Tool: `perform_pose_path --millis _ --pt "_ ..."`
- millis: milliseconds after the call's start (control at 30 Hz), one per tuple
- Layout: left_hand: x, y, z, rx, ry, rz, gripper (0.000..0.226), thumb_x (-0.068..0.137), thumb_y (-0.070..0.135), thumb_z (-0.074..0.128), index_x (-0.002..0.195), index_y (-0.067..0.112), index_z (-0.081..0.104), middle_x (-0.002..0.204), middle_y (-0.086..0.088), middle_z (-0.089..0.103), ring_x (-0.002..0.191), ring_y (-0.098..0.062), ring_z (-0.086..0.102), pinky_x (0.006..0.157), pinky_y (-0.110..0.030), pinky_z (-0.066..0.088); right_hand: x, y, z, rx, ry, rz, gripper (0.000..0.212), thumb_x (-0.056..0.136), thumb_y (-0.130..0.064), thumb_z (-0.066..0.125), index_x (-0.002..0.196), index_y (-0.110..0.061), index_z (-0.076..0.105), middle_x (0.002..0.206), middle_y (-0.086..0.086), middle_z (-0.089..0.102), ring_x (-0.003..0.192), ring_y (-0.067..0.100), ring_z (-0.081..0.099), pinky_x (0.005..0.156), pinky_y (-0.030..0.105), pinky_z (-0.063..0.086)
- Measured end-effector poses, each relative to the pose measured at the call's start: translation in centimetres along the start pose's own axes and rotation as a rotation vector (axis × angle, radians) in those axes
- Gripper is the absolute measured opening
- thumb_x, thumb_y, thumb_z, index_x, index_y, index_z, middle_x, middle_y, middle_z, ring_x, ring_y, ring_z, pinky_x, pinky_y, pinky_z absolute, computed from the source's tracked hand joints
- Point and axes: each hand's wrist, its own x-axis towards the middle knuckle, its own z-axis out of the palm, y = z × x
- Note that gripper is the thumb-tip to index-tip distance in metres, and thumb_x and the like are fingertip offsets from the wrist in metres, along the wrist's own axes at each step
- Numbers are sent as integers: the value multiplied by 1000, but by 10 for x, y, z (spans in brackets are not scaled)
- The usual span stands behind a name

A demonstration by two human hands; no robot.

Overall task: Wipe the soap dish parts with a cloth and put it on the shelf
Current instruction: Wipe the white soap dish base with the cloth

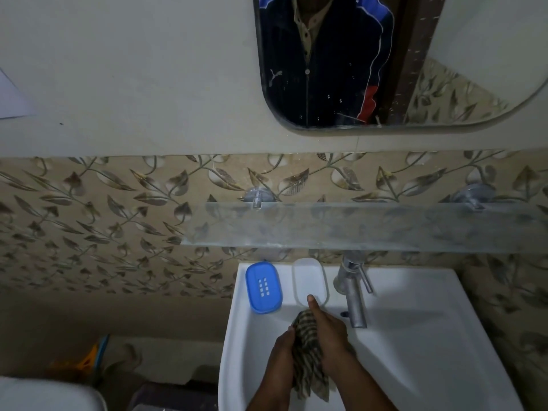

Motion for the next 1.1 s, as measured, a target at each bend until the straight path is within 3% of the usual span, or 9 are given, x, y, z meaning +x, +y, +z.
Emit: perform_pose_path --millis 133,233,333,433,533,733,900,1000,1100 --pt "-1 -1 -1 -18 -25 -10 28 104 24 42 88 11 62 67 -1 68 59 -15 65 59 -27 50 -2 -3 -2 10 9 -3 47 68 -56 81 78 -12 68 95 14 73 90 30 69 93 43 55" --pt "-2 -4 -4 13 -58 28 31 105 25 40 85 13 62 56 5 71 55 -13 69 58 -26 51 -4 -3 -4 11 9 2 51 68 -56 81 79 -9 67 96 15 72 91 31 69 93 42 55" --pt "4 -12 -10 96 -46 55 31 103 27 43 84 17 66 67 4 73 58 -10 69 61 -25 52 -8 -2 -7 5 1 32 57 66 -58 82 80 -5 66 95 17 73 89 33 69 92 44 55" --pt "13 -20 -14 198 -47 114 28 97 34 55 108 15 71 95 -4 78 81 -13 74 69 -24 56 -11 3 -12 -10 -61 56 62 58 -60 84 80 -4 72 88 17 75 86 33 72 91 47 56" --pt "18 -24 -14 242 -30 111 35 99 33 55 126 12 63 95 3 71 86 -11 68 65 -19 55 1 11 -16 -11 -132 1 74 47 -62 83 98 -8 76 92 15 78 88 33 74 91 50 57" --pt "19 -27 -15 217 -47 100 42 98 33 59 132 8 60 111 -7 73 97 -20 71 76 -29 59 -6 -5 -15 -36 -180 45 59 75 -53 76 109 -4 71 100 19 75 92 35 72 93 50 55" --pt "14 -34 -18 261 -28 113 39 97 29 60 129 6 57 105 -5 70 91 -16 68 66 -22 55 -3 2 -18 -62 -194 54 75 59 -61 80 106 -4 71 97 18 76 89 35 74 92 50 57" --pt "12 -37 -21 285 -12 122 30 91 18 70 117 12 56 91 1 67 82 -14 66 58 -17 54 -21 1 -29 -60 -243 32 51 78 -48 76 104 -4 73 97 17 77 91 33 73 93 47 56" --pt "16 -49 -29 297 72 196 59 53 34 87 103 5 72 80 -10 77 83 -27 73 79 -35 60 -51 16 -54 -118 -324 -155 31 86 -31 73 114 -16 72 109 0 75 98 10 70 91 21 54"
